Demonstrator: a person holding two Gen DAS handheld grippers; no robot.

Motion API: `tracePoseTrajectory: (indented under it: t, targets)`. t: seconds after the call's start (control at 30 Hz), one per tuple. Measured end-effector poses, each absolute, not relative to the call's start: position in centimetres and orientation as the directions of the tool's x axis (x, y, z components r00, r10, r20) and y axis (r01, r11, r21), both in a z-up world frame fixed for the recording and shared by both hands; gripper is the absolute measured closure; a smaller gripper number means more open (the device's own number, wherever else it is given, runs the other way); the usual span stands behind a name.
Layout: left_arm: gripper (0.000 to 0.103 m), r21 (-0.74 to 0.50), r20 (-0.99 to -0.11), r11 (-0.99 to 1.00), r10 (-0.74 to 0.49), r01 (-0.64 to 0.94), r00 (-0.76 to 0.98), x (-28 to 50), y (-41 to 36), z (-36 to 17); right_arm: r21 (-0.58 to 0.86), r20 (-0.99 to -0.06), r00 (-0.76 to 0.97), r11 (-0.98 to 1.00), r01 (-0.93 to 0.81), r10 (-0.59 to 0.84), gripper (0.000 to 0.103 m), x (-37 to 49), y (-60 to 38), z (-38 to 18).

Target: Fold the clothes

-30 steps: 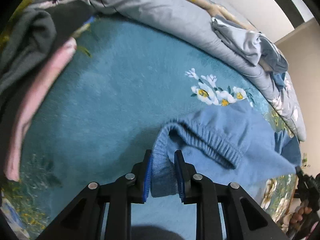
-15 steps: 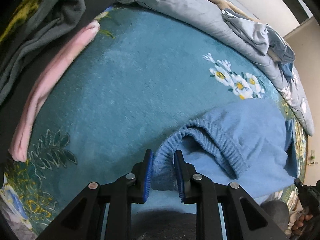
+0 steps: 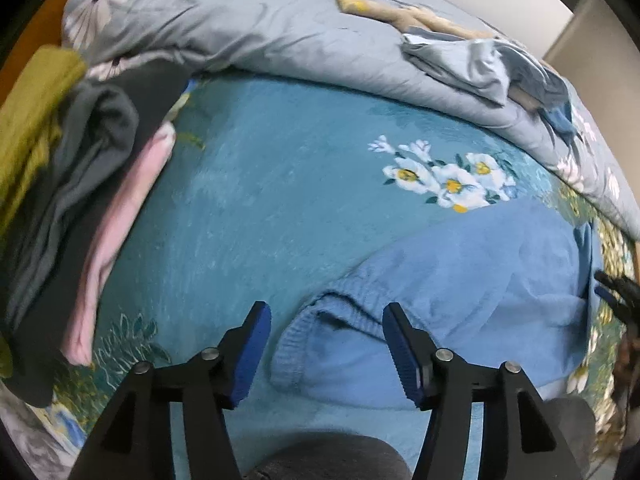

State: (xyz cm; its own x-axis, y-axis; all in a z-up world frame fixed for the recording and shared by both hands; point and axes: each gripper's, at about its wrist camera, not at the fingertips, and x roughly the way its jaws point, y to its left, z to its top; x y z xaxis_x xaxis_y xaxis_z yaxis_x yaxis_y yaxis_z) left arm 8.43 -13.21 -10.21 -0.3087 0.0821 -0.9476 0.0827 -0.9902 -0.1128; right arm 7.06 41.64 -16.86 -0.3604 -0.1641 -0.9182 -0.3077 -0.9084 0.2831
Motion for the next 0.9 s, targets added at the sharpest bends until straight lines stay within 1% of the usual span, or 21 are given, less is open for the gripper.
tracePoseTrajectory:
  t: [0.1,0.17,0.23,0.33,0.43,0.6,0.73,0.9]
  targets:
    - [0.038,-0.084,-0.949,-0.995,0.063,0.056,-0.308,8.4,-12.5,-9.8,0.194,-0.944,-0.318,-0.932,-0.307,-0.092,0.055,5.8,41.2,-18.2]
    - [0.037,-0.072,-0.951,-0.996,0.056,0.043,-0.305,8.5,-12.0,-9.8,0.157,-0.951,-0.302,-0.940,-0.302,-0.062,0.065,5.6,41.2,-18.6]
    - [0.037,-0.066,-0.952,-0.997,0.054,0.031,-0.302,8.6,-11.5,-9.8,0.165,-0.948,-0.312,-0.935,-0.315,-0.062,0.090,6.3,41.9,-18.5]
    - [0.037,-0.071,-0.953,-0.997,0.063,0.016,-0.297,8.8,-10.7,-10.0,0.229,-0.930,-0.352,-0.914,-0.334,-0.105,0.099,8.0,43.8,-17.6]
    - [0.037,-0.076,-0.953,-0.997,0.073,-0.001,-0.294,8.9,-9.9,-10.1,0.304,-0.903,-0.403,-0.884,-0.355,-0.148,0.099,10.0,46.0,-16.3]
    - [0.037,-0.089,-0.950,-0.995,0.097,-0.042,-0.295,9.1,-8.2,-10.2,0.434,-0.841,-0.521,-0.761,-0.482,-0.149,0.099,16.1,50.9,-14.3]
    - [0.037,-0.091,-0.951,-0.992,0.111,-0.082,-0.287,9.1,-6.7,-10.4,0.445,-0.853,-0.504,-0.696,-0.563,-0.138,0.099,20.7,53.0,-16.0]
    - [0.037,-0.051,-0.962,-0.987,0.090,-0.152,-0.258,8.9,-4.7,-11.5,0.428,-0.882,-0.452,-0.622,-0.655,-0.130,0.099,24.8,54.8,-18.5]
